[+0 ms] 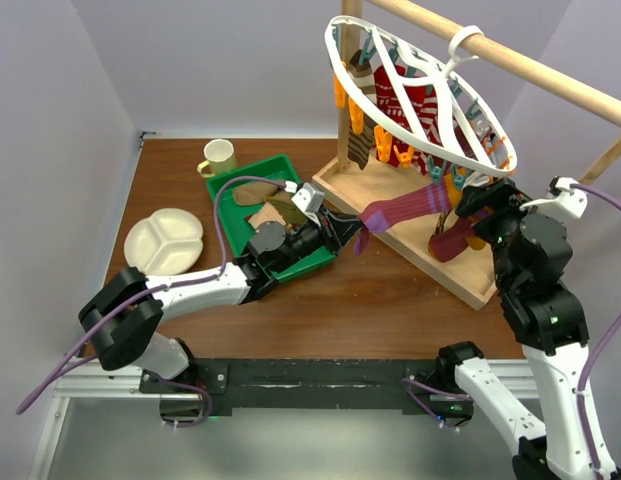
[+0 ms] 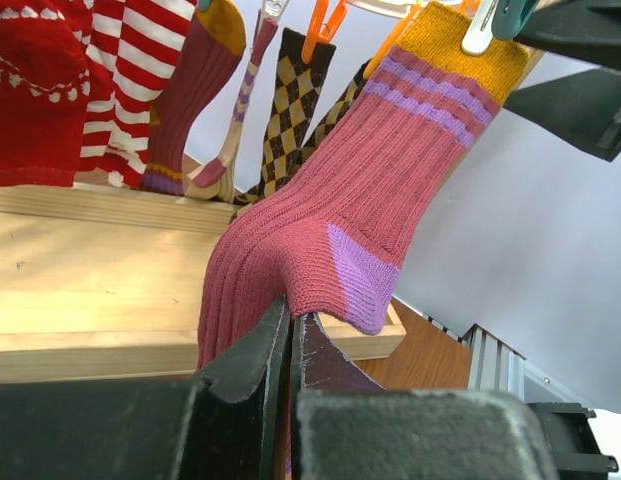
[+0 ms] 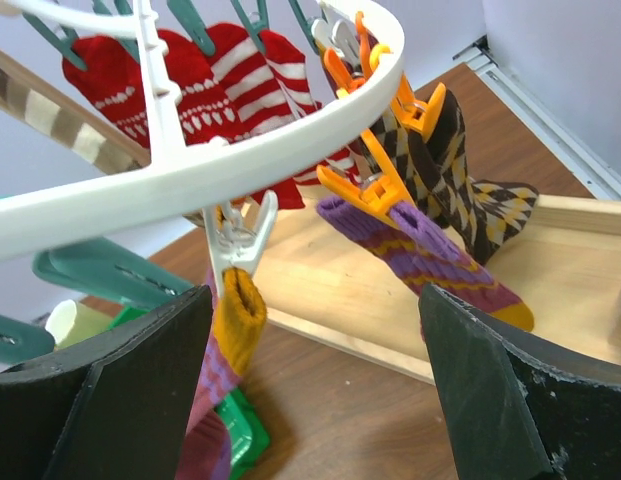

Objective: Remove the socks clipped to the hanger
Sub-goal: Remove the sock from the hanger.

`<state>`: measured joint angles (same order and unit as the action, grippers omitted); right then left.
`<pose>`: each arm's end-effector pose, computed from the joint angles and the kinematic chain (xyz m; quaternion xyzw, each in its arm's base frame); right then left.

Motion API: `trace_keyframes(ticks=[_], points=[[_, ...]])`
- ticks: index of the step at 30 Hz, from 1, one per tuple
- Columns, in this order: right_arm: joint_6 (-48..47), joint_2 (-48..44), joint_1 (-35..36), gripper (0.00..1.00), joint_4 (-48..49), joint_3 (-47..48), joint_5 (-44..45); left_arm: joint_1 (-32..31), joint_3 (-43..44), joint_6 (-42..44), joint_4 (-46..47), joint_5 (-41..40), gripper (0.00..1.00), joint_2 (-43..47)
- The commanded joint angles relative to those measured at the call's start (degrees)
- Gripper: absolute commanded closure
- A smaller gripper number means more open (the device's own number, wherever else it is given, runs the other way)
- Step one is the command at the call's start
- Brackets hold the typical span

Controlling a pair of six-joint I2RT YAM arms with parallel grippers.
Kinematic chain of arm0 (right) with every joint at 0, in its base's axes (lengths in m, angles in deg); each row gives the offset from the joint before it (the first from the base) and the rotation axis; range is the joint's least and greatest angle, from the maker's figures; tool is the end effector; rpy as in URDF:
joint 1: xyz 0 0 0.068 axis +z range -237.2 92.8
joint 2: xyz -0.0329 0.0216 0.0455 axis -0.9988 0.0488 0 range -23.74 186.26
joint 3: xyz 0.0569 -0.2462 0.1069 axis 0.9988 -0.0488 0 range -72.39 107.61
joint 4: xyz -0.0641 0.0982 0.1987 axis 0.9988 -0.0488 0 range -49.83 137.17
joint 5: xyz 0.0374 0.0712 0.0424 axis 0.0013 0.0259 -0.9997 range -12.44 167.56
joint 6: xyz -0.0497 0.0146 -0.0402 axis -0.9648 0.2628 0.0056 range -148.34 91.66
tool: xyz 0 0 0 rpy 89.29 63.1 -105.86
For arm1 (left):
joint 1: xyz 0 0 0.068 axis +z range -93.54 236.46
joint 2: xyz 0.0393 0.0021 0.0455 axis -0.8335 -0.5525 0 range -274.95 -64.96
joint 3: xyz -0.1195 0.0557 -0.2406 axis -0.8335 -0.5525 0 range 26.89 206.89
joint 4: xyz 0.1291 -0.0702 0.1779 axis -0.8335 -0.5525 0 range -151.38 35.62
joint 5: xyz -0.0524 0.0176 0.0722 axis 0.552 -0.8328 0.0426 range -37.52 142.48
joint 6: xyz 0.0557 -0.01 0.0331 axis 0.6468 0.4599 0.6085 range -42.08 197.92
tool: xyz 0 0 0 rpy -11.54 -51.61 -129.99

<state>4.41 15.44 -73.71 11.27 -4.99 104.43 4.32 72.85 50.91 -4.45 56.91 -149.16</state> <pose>0.0943 -0.0013 0.4183 0.2733 0.6963 0.0906 0.6575 0.1929 -0.2548 0.3191 0.1665 0.6094 -0.5124 0.5817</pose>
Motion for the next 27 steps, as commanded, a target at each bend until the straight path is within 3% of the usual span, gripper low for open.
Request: trace_keyframes(ticks=[1,27], points=[[2.8,1.2,-0.1,0.13,3.8,2.5,1.5,0.3,-0.3,-0.6,2.5,0.4,1.00,1.4],[6.8,3.0,-0.1,0.24,12.2,-1.7,1.7,0.2,-0.3,-0.5,2.5,0.8,1.00,1.7]])
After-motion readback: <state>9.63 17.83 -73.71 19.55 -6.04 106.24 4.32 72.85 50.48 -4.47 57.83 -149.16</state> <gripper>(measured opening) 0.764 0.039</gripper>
